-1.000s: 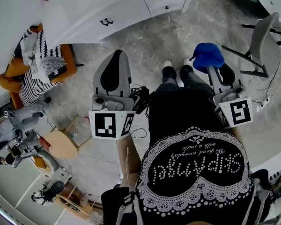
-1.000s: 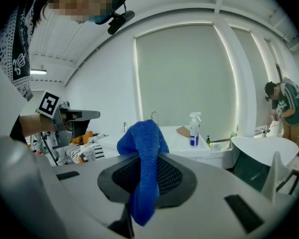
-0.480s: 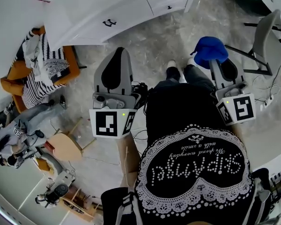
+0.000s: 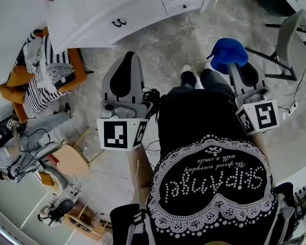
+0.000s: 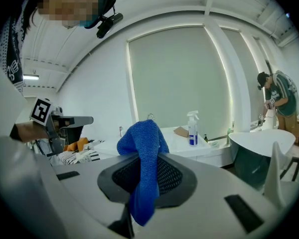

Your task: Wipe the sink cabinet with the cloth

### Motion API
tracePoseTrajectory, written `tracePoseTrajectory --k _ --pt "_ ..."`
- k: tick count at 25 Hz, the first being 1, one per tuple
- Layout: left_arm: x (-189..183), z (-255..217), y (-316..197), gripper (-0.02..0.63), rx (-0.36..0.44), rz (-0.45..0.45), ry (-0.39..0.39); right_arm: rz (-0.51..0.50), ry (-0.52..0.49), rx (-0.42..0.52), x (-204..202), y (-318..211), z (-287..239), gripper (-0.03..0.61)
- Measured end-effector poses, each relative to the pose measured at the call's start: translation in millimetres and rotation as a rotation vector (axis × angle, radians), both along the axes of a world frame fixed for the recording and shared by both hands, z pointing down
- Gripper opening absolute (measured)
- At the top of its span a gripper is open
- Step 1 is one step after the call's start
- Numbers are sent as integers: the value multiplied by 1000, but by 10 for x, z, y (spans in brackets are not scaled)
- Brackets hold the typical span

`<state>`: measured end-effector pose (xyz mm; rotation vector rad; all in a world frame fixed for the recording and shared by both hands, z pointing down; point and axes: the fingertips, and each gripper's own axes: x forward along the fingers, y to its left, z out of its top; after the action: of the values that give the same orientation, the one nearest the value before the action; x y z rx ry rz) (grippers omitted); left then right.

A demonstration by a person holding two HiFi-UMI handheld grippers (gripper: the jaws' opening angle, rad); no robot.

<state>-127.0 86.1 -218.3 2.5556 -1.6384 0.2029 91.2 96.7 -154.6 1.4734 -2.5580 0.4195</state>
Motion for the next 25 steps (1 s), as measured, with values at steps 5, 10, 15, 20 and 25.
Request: tracePoseTrajectory --k 5,10,15,20,25 --pt "-15 -23 21 6 6 7 6 4 4 -1 -19 29 -11 61" --pt "-52 -18 61 6 4 12 12 9 10 -7 -68 79 -4 61" --pt "-62 27 124 6 0 24 12 -14 12 -15 -146 168 37 60" --pt "-27 16 157 6 6 28 13 -58 6 -15 -210 238 42 61" --pt "-39 -9 207 6 11 33 13 -74 14 -6 -247 266 11 60"
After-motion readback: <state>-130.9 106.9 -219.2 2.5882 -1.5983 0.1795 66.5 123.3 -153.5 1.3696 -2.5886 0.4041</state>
